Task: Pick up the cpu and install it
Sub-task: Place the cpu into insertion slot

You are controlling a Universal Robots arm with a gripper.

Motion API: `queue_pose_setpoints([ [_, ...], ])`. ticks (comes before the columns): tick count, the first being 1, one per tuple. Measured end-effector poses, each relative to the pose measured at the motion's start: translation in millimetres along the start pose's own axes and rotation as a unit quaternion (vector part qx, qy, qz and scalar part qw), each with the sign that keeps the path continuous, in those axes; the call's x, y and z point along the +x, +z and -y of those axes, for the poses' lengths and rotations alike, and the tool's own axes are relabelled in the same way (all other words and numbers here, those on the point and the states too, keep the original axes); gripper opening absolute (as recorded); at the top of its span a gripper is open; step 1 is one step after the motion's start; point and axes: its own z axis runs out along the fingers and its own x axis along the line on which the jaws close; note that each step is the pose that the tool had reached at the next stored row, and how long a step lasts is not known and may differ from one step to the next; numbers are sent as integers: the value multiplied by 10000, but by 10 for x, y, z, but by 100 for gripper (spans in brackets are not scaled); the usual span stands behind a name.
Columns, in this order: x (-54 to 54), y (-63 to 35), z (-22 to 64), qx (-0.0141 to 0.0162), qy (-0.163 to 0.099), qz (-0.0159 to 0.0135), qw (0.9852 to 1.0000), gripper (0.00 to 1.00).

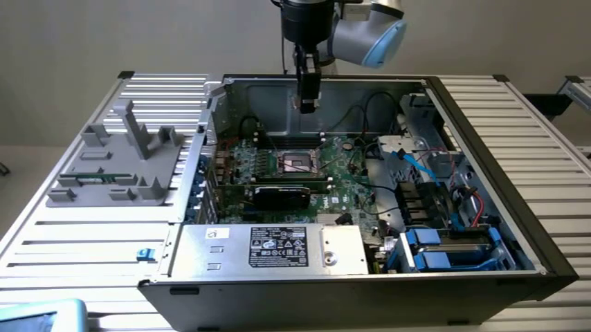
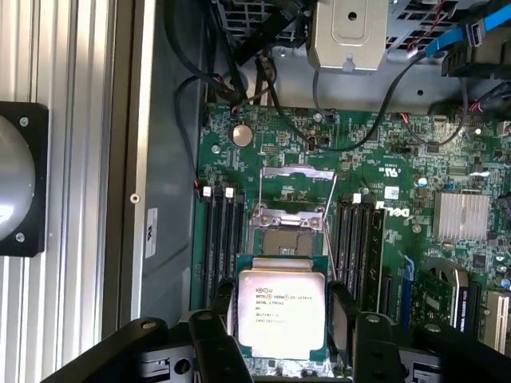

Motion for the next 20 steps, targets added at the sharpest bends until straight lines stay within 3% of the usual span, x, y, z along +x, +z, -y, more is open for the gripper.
queue_pose_setpoints([
  [5, -4, 7, 0, -4, 101, -39, 9999, 56],
  [11, -18, 41, 2, -2, 103, -40, 9999, 56],
  [20, -58, 200, 11, -2, 105, -40, 9999, 56],
])
